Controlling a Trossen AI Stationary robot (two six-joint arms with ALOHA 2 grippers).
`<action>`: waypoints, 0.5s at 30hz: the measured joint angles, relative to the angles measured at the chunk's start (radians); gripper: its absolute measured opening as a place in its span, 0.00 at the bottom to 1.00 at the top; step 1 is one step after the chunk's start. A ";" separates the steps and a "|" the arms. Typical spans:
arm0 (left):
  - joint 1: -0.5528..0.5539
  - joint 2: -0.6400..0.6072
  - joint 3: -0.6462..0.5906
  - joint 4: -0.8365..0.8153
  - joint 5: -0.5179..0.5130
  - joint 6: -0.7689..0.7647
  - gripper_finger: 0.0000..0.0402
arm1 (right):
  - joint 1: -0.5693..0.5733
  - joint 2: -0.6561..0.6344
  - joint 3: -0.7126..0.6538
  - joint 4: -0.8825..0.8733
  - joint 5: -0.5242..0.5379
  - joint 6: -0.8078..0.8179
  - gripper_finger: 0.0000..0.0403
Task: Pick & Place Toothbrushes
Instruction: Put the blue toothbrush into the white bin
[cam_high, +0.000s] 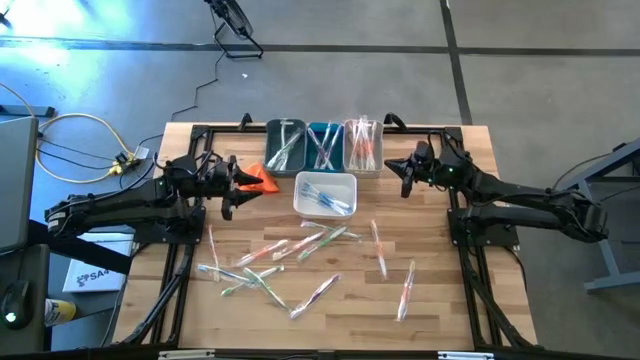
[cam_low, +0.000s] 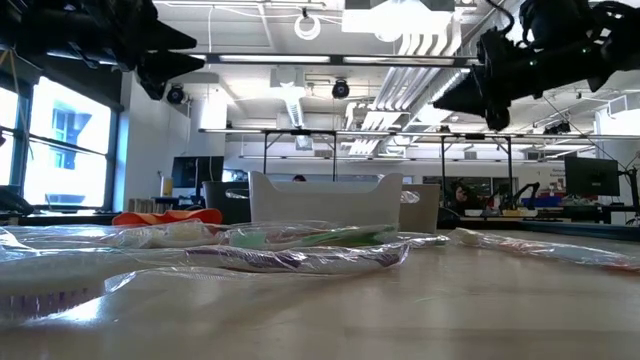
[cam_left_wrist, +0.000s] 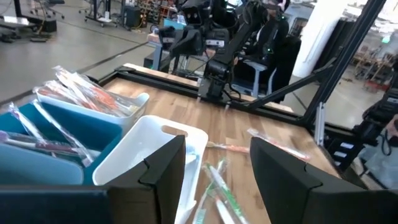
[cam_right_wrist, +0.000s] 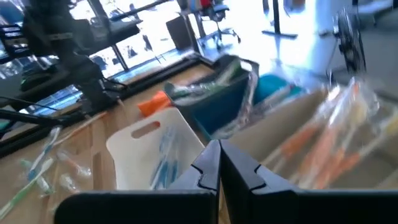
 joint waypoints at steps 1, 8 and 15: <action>0.000 0.000 0.001 -0.001 0.000 -0.012 0.44 | 0.000 0.000 0.000 0.028 0.000 -0.014 0.01; 0.000 0.049 0.039 -0.002 -0.024 -0.047 0.44 | 0.000 0.009 0.000 0.122 0.001 -0.050 0.01; 0.000 0.144 0.068 -0.009 -0.025 -0.047 0.44 | 0.000 0.043 0.000 0.075 -0.020 -0.021 0.01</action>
